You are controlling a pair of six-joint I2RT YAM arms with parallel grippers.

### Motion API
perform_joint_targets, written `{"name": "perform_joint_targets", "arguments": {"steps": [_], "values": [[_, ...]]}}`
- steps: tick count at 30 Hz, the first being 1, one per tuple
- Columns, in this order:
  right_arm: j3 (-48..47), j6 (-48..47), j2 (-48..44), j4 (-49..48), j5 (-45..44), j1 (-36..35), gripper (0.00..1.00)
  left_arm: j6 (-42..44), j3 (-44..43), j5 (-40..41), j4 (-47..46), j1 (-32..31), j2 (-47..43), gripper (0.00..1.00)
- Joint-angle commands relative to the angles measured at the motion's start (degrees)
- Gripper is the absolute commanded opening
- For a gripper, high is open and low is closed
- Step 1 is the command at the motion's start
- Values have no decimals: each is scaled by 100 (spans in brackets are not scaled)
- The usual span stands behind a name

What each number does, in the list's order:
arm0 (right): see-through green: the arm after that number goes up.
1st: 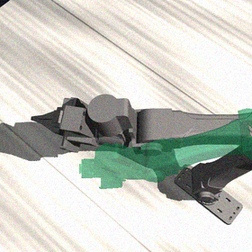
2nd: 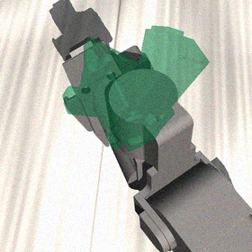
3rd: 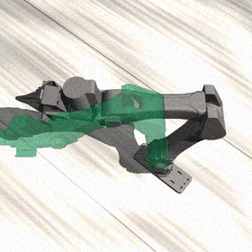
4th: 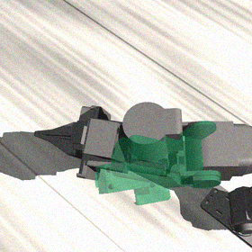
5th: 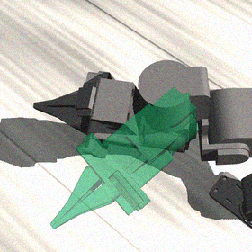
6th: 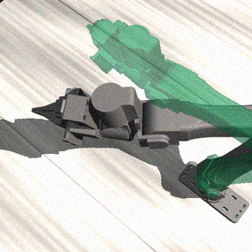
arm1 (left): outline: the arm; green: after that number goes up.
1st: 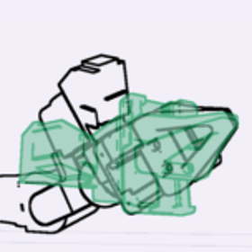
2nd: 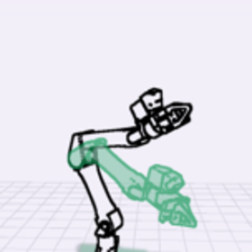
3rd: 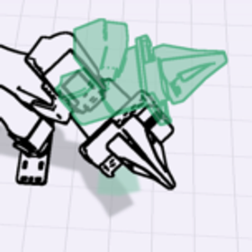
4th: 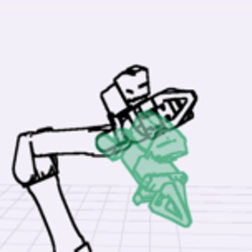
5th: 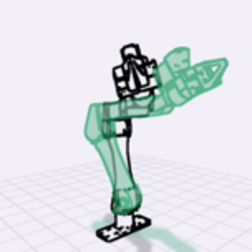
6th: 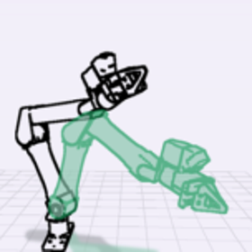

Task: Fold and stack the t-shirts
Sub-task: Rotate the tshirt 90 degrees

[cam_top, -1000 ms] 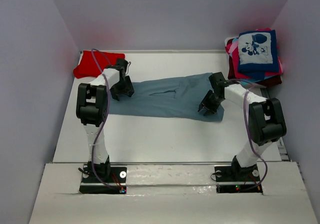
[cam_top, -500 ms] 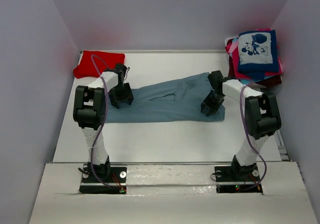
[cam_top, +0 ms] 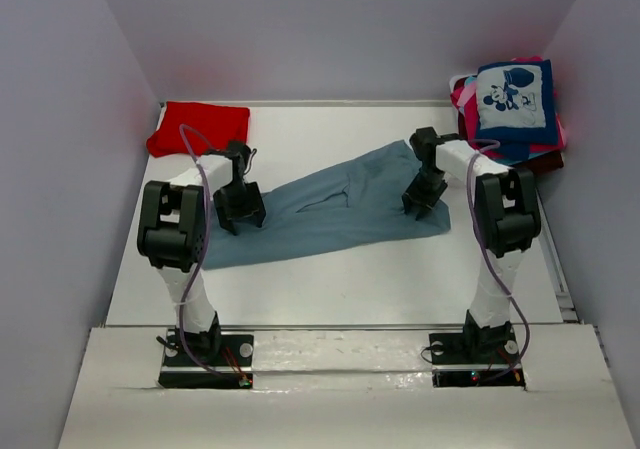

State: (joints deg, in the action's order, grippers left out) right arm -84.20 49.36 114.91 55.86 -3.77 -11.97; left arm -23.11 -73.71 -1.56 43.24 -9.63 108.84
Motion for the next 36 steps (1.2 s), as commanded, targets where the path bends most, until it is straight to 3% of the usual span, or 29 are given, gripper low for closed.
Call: {"name": "perform_joint_targets", "arguments": {"steps": [1, 10, 21, 30, 36], "values": [[-763, -356, 267, 294, -343, 45, 42, 79, 199, -107, 246, -47, -477, 77], [-2624, -981, 1515, 874, -256, 45, 42, 53, 428, -257, 281, -250, -767, 77], [-4586, -1570, 2729, 1393, 544, 45, 42, -9, 647, -450, 422, -804, -1057, 76], [-5009, -1807, 2993, 1340, 684, 45, 43, -53, 1113, -775, 439, -927, -1268, 76], [-5273, -1922, 3169, 1314, 790, 45, 43, -158, 1140, -925, 466, -1349, -1260, 76]]}}
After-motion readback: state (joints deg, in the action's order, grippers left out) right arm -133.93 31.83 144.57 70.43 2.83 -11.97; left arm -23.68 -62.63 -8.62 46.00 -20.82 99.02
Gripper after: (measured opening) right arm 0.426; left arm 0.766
